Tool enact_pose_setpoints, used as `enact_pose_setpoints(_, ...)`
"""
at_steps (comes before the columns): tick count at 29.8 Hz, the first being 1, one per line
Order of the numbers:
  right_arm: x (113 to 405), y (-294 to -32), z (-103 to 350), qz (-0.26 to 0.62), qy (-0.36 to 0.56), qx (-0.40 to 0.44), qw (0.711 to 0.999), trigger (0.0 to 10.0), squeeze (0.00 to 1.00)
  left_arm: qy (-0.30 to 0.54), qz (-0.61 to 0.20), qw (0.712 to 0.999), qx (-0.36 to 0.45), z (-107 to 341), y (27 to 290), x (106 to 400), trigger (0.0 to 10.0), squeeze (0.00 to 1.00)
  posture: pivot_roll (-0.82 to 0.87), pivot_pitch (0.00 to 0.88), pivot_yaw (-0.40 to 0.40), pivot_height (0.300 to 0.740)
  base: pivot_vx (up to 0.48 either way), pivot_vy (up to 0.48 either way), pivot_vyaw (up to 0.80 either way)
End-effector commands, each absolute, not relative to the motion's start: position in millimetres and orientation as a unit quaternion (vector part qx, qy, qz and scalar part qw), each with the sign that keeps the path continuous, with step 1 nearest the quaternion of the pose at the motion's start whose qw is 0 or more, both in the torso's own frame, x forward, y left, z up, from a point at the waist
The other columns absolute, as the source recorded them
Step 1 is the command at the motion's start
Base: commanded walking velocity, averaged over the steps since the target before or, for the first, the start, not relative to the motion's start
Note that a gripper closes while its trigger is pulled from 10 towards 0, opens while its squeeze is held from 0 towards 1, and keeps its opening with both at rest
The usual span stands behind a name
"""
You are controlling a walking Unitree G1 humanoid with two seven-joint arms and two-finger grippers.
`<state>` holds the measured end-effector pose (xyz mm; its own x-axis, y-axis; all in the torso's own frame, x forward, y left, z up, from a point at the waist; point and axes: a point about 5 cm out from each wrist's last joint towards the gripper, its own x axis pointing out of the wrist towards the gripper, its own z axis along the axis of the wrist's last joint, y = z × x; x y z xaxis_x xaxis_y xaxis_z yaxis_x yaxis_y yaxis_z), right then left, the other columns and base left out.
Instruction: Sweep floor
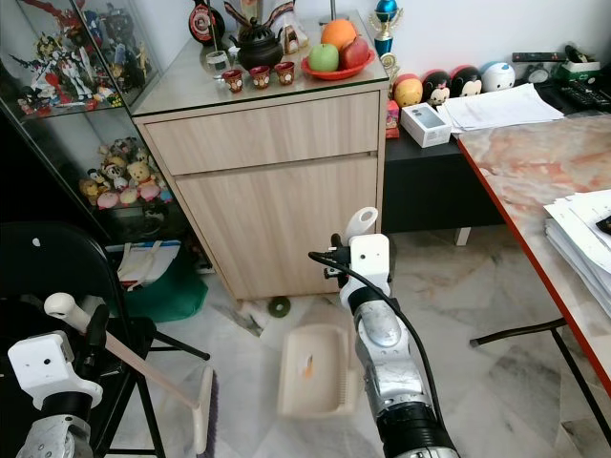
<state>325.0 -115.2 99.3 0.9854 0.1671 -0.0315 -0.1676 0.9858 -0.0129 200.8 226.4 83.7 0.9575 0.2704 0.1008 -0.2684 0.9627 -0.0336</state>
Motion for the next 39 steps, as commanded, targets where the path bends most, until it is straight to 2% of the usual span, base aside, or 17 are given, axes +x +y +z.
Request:
enact_pose_setpoints(1,327.4,-104.9,108.7,0.101,-0.006,-0.008,0.995,10.0,0.0,-0.067,0.148,0.987,0.009,93.3,232.0,198.2,10.0,0.0,-0.13,0.01,0.151,0.74,0.0,0.0,0.0)
enact_pose_setpoints(20,321.4,-104.3,108.7,0.098,-0.017,0.002,0.995,10.0,0.0,-0.048,0.135,0.99,0.012,93.4,227.3,192.9,10.0,0.0,-0.13,0.026,0.165,0.74,0.0,0.0,0.0)
enact_pose_setpoints(24,319.9,-104.5,108.3,0.099,-0.018,0.001,0.995,10.0,0.0,-0.045,0.138,0.989,0.013,92.9,227.6,189.7,10.0,0.0,-0.12,0.026,0.162,0.74,0.0,0.0,0.41)
enact_pose_setpoints(32,320.2,-102.2,107.6,0.104,-0.017,-0.001,0.994,10.0,0.0,-0.044,0.143,0.989,0.015,92.9,228.6,189.0,10.0,0.0,-0.12,0.021,0.16,0.74,0.0,0.0,-0.22)
enact_pose_setpoints(39,319.2,-100.9,106.7,0.109,-0.014,0.0,0.994,10.0,0.0,-0.045,0.138,0.989,0.016,93.6,228.7,189.4,10.0,0.0,-0.12,0.012,0.16,0.74,0.0,0.0,0.8)
